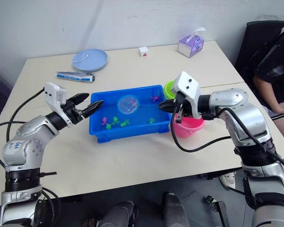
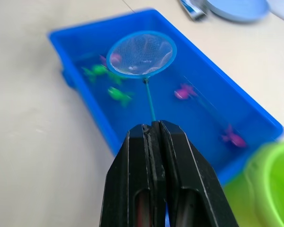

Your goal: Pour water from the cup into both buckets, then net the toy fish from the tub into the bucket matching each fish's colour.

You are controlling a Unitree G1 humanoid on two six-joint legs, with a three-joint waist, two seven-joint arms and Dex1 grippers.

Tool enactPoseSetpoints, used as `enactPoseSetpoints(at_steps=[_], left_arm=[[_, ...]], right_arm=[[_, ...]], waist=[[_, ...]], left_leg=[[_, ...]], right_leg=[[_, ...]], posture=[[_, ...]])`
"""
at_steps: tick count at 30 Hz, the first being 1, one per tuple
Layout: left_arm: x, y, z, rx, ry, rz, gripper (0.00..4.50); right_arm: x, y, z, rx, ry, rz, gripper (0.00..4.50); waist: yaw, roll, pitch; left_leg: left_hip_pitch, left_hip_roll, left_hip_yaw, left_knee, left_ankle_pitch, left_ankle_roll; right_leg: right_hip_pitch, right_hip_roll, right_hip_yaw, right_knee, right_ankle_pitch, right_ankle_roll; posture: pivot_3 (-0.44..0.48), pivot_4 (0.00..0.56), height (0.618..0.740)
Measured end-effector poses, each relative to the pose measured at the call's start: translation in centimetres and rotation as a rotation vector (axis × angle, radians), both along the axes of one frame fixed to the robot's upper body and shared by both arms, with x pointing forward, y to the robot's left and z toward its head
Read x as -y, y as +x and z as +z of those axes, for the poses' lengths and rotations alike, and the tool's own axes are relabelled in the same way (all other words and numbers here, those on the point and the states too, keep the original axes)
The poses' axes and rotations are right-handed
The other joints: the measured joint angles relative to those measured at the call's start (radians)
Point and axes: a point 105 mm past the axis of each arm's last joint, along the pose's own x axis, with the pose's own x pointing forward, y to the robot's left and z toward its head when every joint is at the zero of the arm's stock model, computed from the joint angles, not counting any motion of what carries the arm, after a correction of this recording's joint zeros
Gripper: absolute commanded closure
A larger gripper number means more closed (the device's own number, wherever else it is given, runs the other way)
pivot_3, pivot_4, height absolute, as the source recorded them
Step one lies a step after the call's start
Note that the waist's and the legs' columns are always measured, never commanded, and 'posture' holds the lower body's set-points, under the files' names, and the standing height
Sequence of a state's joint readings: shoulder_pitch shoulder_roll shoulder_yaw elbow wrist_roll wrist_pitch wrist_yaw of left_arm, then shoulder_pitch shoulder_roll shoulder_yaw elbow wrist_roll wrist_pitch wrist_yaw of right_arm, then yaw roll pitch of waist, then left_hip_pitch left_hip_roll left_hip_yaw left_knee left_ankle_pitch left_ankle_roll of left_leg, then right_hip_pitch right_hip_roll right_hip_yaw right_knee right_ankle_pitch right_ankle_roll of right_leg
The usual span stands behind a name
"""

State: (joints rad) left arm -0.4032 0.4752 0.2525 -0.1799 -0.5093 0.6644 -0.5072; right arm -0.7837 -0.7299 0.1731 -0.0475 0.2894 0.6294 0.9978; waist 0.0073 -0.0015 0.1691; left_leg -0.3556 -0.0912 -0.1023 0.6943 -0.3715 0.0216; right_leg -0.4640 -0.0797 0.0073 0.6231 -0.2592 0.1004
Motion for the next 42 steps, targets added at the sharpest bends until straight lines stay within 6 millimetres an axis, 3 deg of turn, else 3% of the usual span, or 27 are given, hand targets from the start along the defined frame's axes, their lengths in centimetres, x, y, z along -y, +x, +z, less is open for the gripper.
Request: enactPoseSetpoints(at_steps=[4,11,18,25,32,42], left_arm=[[1.3,-0.6,-1.1,-0.049,-0.026,-0.013,0.2],[2.6,-1.3,-1.5,-0.057,-0.039,-0.023,0.2],[2.8,-1.3,-1.6,-0.065,-0.037,-0.016,0.2],[3.3,-1.4,-1.8,-0.078,-0.047,-0.03,0.2],[3.4,-1.4,-1.8,-0.078,-0.046,-0.034,0.2],[3.8,-1.3,-1.7,-0.073,-0.048,-0.046,0.2]], right_arm=[[0.9,1.9,-1.0,-0.032,-0.004,-0.092,3.74],[0.8,2.5,-1.7,-0.004,-0.043,-0.115,3.74],[1.5,3.1,-2.8,-0.128,0.011,-0.18,3.74],[1.0,3.1,-2.9,-0.311,0.144,-0.264,3.74],[0.3,2.9,-1.4,-0.444,0.252,-0.32,3.74],[-0.1,2.5,-1.4,-0.469,0.182,-0.393,3.74]], waist=[[-0.006,0.0,0.0],[-0.008,0.0,0.0],[-0.006,0.0,0.0],[-0.006,0.0,0.0],[-0.007,0.0,0.0],[-0.007,0.0,0.0]], left_leg=[[0.0,0.001,0.0,0.0,0.0,0.0],[0.0,0.0,0.0,0.0,0.0,0.0],[0.0,0.0,0.0,0.001,0.0,0.0],[0.0,0.0,0.0,0.001,0.0,0.0],[0.0,0.0,0.0,0.001,0.0,0.0],[0.0,0.0,0.0,0.001,0.0,-0.001]], right_leg=[[-0.001,0.0,0.0,0.0,0.0,0.0],[0.0,0.0,0.0,0.0,0.0,0.0],[0.0,0.0,0.0,0.0,0.0,0.0],[0.0,0.0,0.0,0.001,0.0,0.0],[0.0,0.0,0.0,0.001,0.0,0.0],[-0.001,0.0,0.0,0.001,0.0,0.0]], posture=[[0.0,0.15,0.74],[0.0,0.15,0.74],[0.0,0.15,0.74],[0.0,0.15,0.74],[0.0,0.15,0.74],[0.0,0.15,0.74]])
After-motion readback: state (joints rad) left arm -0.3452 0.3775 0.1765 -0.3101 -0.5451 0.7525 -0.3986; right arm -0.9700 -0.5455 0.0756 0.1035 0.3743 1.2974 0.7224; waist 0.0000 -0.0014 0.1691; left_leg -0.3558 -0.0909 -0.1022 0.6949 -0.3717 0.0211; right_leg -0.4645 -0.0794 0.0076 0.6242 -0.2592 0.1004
